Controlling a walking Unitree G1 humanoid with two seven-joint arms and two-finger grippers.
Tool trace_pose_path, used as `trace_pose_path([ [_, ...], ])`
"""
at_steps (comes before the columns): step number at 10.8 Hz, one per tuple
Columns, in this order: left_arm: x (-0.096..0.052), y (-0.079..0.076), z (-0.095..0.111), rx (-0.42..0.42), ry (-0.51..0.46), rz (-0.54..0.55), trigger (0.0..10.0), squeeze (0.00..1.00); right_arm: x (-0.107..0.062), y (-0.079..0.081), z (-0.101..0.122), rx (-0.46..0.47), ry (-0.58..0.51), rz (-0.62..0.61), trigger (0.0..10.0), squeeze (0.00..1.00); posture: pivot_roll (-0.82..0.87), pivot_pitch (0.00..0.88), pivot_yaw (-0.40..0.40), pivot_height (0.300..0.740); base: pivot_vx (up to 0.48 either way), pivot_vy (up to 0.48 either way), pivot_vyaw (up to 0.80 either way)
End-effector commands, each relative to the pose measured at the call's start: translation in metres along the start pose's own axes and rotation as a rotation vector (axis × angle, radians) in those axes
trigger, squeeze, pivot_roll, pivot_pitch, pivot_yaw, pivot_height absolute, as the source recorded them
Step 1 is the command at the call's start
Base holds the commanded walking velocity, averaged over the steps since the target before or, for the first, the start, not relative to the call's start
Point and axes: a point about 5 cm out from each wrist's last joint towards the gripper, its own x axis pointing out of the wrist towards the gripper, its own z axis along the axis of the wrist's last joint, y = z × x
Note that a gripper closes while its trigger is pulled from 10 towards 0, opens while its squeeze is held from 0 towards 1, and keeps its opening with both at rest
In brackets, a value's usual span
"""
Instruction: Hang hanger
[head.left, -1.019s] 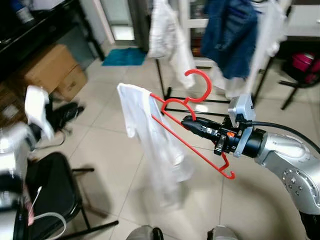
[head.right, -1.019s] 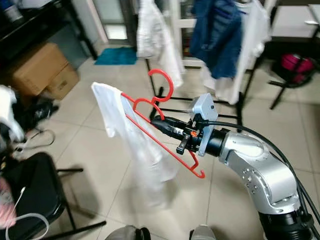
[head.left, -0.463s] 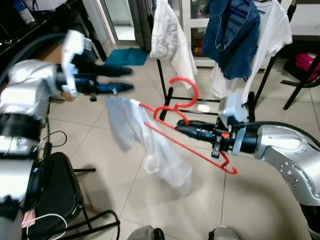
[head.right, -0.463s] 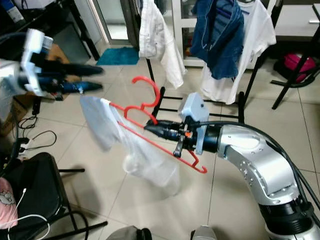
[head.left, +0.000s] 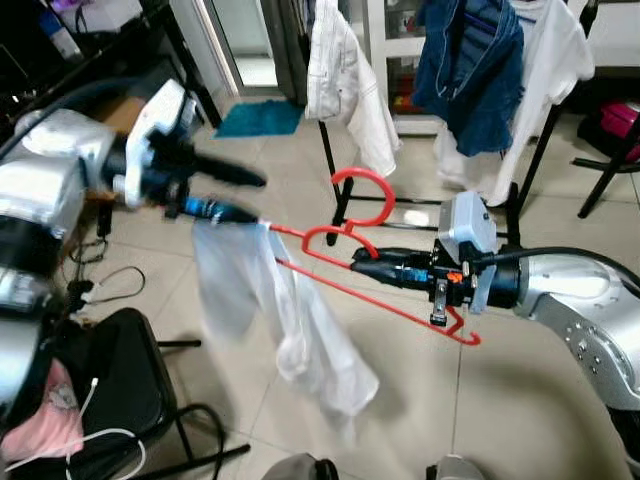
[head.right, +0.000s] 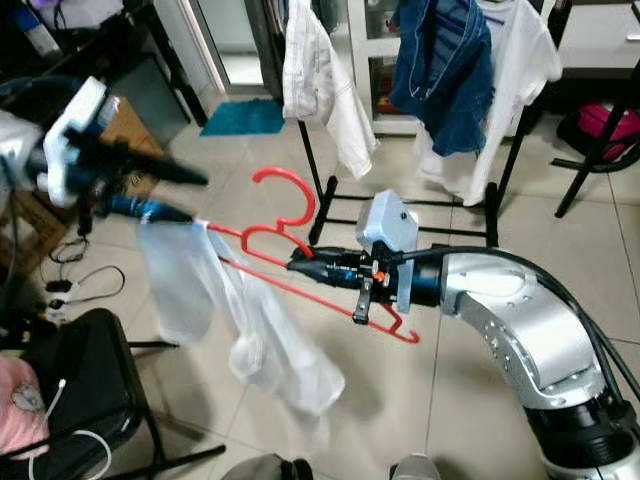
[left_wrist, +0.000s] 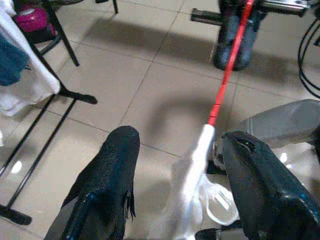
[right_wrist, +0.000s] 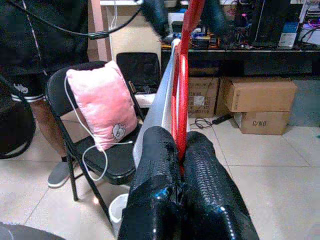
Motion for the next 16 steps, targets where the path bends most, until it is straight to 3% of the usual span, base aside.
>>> trace_pose_path([
  [1, -0.004, -0.004, -0.003, -0.002, 0.032, -0.009, 10.0, 0.00, 0.004, 0.001, 0.008, -0.042, -0.037, 0.025, 10.0, 0.00, -0.11, 0.058, 0.264, 0.740, 0.000, 0.000, 0.00],
  [4, -0.001, -0.006, -0.025, 0.032, 0.102, -0.013, 10.0, 0.00, 0.008, -0.002, 0.006, -0.040, -0.013, 0.051, 10.0, 0.00, -0.11, 0.068, 0.238, 0.740, 0.000, 0.000, 0.00],
  [5, -0.002, -0.003, -0.034, 0.063, 0.112, 0.025, 2.2, 0.00, 0.009, -0.002, 0.008, -0.048, -0.015, 0.072, 10.0, 0.00, -0.11, 0.068, 0.232, 0.740, 0.000, 0.000, 0.00],
  [6, -0.003, -0.003, -0.039, 0.052, 0.117, 0.027, 0.0, 0.00, 0.009, -0.002, 0.009, -0.050, -0.014, 0.080, 10.0, 0.00, -0.11, 0.076, 0.222, 0.740, 0.000, 0.000, 0.00],
  [9, -0.002, -0.005, -0.050, 0.005, 0.111, 0.026, 0.0, 0.00, 0.011, 0.002, 0.008, -0.045, -0.004, 0.126, 10.0, 0.00, -0.12, 0.085, 0.217, 0.740, 0.000, 0.000, 0.00],
  [14, 0.006, -0.006, -0.044, 0.020, 0.078, -0.013, 0.0, 0.00, 0.014, 0.002, 0.005, -0.047, -0.008, 0.113, 10.0, 0.00, -0.11, 0.070, 0.232, 0.740, 0.000, 0.000, 0.00],
  [16, 0.007, -0.006, -0.044, 0.015, 0.068, -0.015, 0.0, 0.00, 0.019, 0.001, 0.011, 0.023, -0.059, 0.112, 10.0, 0.00, -0.10, 0.067, 0.220, 0.740, 0.000, 0.000, 0.00],
])
